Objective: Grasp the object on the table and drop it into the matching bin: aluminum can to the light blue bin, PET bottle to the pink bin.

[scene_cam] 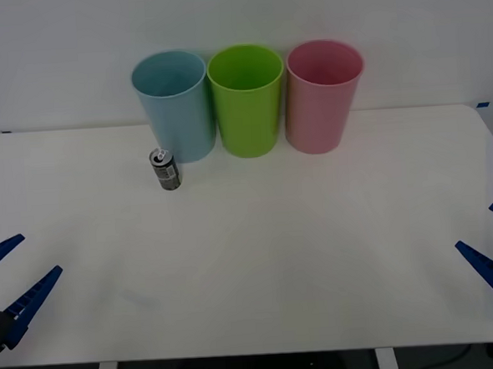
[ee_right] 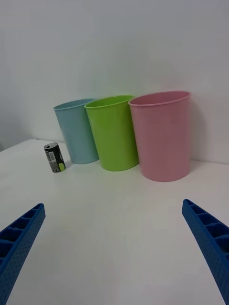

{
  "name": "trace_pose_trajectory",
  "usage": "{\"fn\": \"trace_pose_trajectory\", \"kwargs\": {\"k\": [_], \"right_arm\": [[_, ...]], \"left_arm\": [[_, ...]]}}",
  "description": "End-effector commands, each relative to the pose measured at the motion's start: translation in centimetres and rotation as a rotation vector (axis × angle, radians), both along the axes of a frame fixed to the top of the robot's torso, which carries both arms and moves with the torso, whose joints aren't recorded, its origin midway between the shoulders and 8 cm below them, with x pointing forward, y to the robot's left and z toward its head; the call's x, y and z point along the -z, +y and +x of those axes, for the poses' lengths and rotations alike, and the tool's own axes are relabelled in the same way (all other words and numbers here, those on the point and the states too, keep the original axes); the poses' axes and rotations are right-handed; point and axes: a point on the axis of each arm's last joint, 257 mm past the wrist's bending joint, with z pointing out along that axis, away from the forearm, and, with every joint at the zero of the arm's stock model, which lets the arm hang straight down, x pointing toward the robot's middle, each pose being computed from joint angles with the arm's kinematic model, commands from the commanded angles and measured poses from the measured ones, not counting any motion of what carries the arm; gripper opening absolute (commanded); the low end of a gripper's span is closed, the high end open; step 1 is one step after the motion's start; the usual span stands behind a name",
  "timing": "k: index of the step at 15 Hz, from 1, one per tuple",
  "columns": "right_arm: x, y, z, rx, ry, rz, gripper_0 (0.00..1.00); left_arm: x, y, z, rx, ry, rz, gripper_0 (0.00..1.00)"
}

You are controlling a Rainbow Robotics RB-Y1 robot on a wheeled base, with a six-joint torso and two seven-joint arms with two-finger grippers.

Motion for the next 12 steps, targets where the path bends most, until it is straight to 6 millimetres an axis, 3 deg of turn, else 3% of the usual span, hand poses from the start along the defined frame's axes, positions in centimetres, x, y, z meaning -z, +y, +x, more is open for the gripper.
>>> {"fn": "trace_pose_trajectory", "kwargs": {"k": [1,12], "right_arm": [[0.0,0.0,0.0,0.000,0.000,0.000,1.00],[0.0,0.0,0.0,0.000,0.000,0.000,1.00]], "left_arm": [[0.6,-0.1,0.3,-0.009,0.017,0.005,1.00],[4.7,-0.5,6.0,-0.157,0.103,0.041,1.00]]}}
